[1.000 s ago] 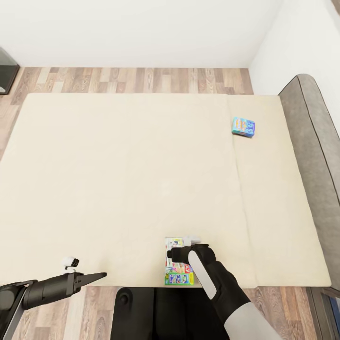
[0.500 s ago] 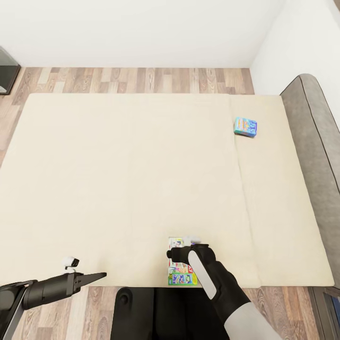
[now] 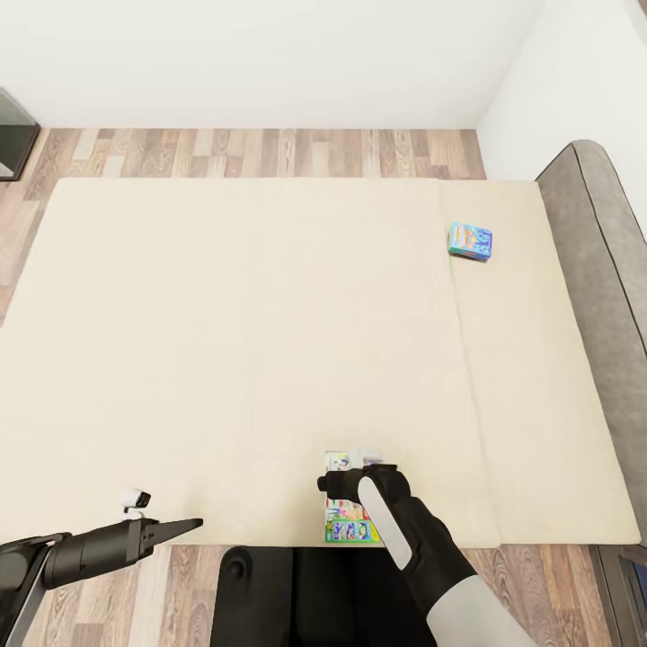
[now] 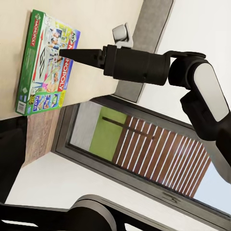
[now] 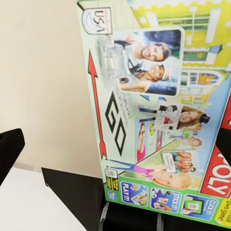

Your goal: Put all the toys in the child's room - the three board games (two on the bed and one on the table), the two jigsaw puzzles on the table, and the tennis ball on the table - inside the toy box on the table in the child's room.

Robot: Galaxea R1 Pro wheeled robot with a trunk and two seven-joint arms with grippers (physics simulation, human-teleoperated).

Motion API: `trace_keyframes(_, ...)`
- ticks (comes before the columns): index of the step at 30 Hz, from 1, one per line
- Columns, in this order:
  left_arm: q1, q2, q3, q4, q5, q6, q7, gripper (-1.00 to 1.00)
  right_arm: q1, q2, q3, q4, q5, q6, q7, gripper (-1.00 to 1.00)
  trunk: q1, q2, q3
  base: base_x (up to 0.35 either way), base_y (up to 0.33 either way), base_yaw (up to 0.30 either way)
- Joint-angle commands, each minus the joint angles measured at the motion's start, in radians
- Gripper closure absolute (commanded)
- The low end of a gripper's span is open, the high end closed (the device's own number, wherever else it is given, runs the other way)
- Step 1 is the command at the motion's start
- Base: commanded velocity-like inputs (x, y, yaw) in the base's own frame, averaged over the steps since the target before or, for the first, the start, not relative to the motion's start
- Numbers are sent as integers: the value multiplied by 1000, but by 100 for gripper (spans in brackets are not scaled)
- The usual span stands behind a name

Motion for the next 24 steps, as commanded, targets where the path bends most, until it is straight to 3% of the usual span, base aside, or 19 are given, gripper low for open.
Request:
trace_keyframes(1, 0, 0, 0, 0, -1, 11, -4, -100, 0, 0, 1, -1, -10, 2, -10, -100, 1, -2, -1, 0, 3, 0)
trace_keyframes(24, 0, 0, 0, 0, 1, 11, -4, -100, 0, 0, 1, -1, -10, 3, -10, -100, 1, -2, -1, 0, 39, 0)
